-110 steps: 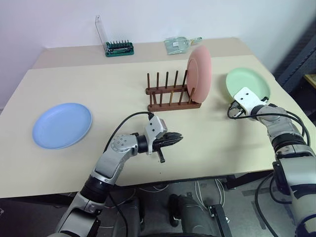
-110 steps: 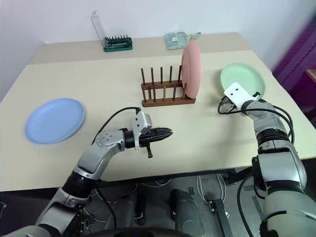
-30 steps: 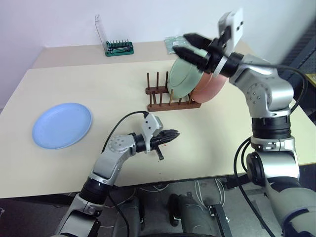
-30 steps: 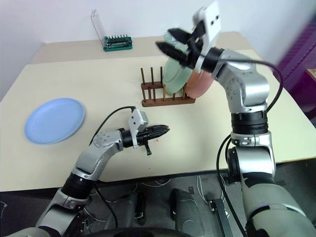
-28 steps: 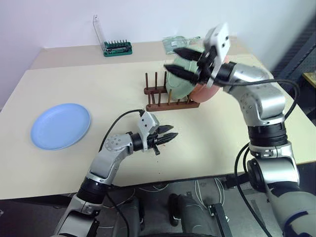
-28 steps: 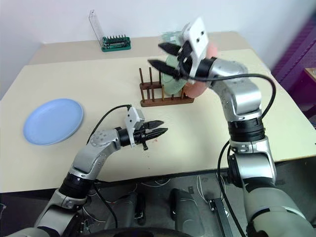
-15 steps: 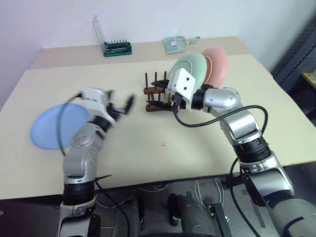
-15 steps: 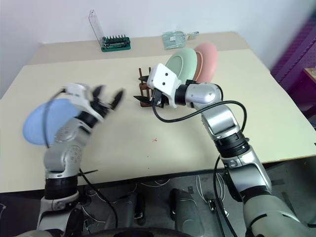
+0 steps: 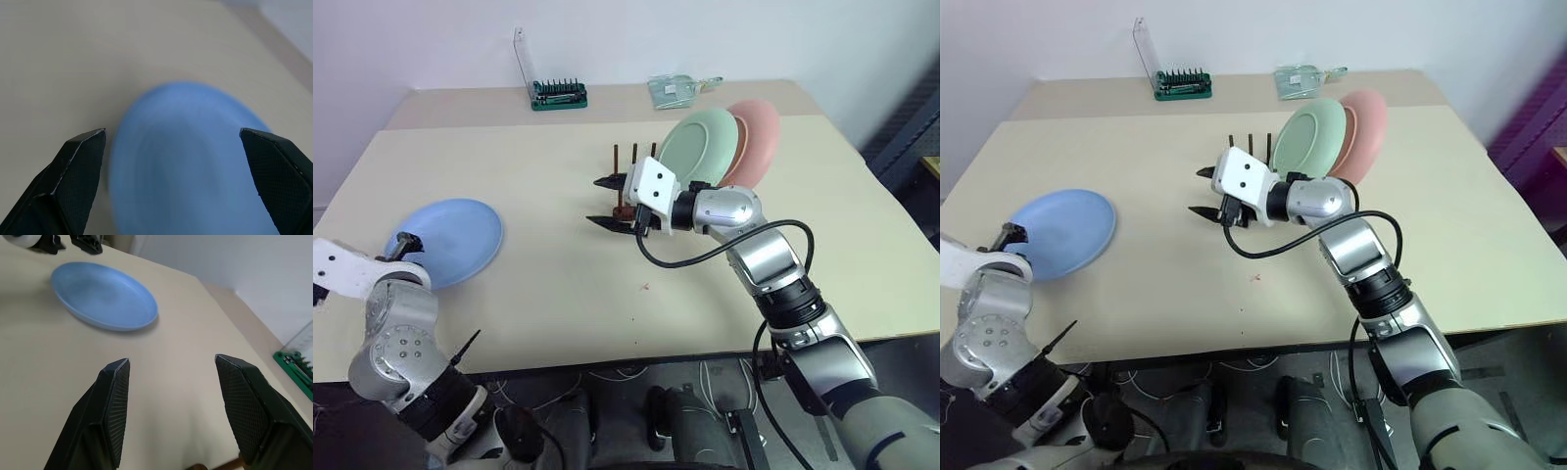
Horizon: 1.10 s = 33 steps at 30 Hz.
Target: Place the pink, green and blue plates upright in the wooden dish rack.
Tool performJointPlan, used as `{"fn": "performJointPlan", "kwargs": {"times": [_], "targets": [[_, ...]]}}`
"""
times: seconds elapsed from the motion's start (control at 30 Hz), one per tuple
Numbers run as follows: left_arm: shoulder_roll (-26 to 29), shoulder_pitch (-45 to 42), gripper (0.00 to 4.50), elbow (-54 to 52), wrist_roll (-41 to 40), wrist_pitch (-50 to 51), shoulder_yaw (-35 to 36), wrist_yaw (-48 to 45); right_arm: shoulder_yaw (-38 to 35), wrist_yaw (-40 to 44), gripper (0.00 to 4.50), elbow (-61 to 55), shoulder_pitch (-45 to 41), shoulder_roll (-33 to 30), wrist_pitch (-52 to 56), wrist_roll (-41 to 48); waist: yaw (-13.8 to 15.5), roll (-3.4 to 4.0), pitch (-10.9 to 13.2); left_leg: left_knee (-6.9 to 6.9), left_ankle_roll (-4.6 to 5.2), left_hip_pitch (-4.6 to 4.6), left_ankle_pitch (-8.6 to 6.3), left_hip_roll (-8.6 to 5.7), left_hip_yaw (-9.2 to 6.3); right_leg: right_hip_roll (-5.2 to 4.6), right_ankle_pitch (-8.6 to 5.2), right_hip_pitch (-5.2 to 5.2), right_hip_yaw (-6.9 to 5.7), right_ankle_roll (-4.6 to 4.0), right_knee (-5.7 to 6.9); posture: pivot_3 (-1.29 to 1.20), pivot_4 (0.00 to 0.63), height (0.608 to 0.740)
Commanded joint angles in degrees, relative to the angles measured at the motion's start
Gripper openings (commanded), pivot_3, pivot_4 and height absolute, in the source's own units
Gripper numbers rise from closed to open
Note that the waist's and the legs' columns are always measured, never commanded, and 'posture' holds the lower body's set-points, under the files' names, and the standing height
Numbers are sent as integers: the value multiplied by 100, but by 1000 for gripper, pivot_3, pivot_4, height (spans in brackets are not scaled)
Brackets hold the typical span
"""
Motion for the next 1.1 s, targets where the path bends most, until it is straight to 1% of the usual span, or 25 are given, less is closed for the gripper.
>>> {"fn": "performJointPlan", "kwargs": {"times": [0.03,0.1,0.13,0.2,0.33,0.4,0.43,0.47,0.57,0.7,0.8,0.83,0.9,0.97,1.1], "targets": [[-143,-111,4487,-81,-391,70,395,612,-61,2,2830,-17,-42,68,-155,-46,-3,-5,2,0,0,0,0,-1,1,1,0,0,0,0,0,0,150,730],[-241,-152,4487,58,-603,55,570,894,-65,-16,2830,-27,-24,85,-151,-71,-4,-8,3,-1,0,0,0,-1,1,5,3,-1,0,-2,0,0,150,730],[-287,-169,4248,155,-709,-11,638,1000,-74,-34,2830,-39,-10,82,-146,-87,-4,-8,3,-1,0,0,0,-2,1,6,3,-1,0,-2,0,0,150,730],[-327,-217,3633,346,-920,-127,716,1155,-106,-71,2830,-70,25,70,-121,-107,5,-8,3,-1,0,0,0,-2,1,7,2,-1,0,-2,0,0,150,730],[-193,-210,1640,487,-1103,-278,555,1183,-120,-107,2830,-158,116,14,-91,-152,22,-11,1,-1,0,3,0,-3,1,4,0,3,-1,-4,0,0,150,730],[-97,-255,681,561,-1153,-302,370,1123,-104,-123,2830,-206,192,-45,-104,-213,19,-14,1,-1,-1,2,0,-3,2,3,-1,3,-1,-5,-1,0,150,730],[16,-286,99,613,-1174,-277,190,970,-94,-131,2830,-226,226,-65,-127,-253,15,-15,1,-1,-1,2,-1,-4,2,3,-1,3,-1,-5,-3,0,150,730],[155,-320,39,633,-1156,-307,-51,740,-89,-145,2830,-239,251,-76,-157,-297,15,-17,2,-1,-1,2,-1,-3,2,3,-1,3,-2,-5,-3,0,150,730],[562,-540,39,645,-993,-527,-749,156,-114,-240,2830,-273,281,-50,-251,-391,10,-27,7,-1,-2,0,-1,-5,3,6,0,0,-3,-7,-3,0,150,730],[994,-1011,39,675,-684,-1131,-1524,-555,-120,-448,2830,-103,130,-1,-532,-618,1,-33,10,-2,-4,0,-1,-4,6,5,4,-2,-3,-12,-6,0,150,730],[1199,-1242,39,689,-528,-1454,-1866,-893,-114,-364,2830,46,3,-10,-633,-637,-7,-33,10,-4,-8,-2,-4,-4,10,6,10,-4,-2,-23,-9,0,150,730],[1266,-1267,12,700,-494,-1473,-1960,-968,-103,-393,3068,98,-43,-27,-753,-711,-20,-33,10,-6,-9,-2,-4,-4,11,6,10,-5,-2,-23,-9,0,150,730],[1455,-1318,0,698,-388,-1408,-2237,-1139,-56,-719,3636,327,-231,-59,-1262,-1112,-35,-33,10,-10,-10,-1,-5,-4,13,7,11,-5,-1,-23,-9,0,150,730],[1576,-1353,0,675,-357,-1323,-2446,-1293,-45,-1111,4473,584,-433,-20,-1702,-1467,-43,-35,13,-10,-10,-1,-5,-3,15,11,13,-9,-1,-22,-8,0,150,730],[1886,-1362,0,634,-50,-1134,-3026,-1597,50,-1511,4473,897,-745,32,-2345,-1946,-45,-35,14,-12,-12,-2,-4,-2,20,13,12,-11,-1,-21,-8,0,150,730]]}}
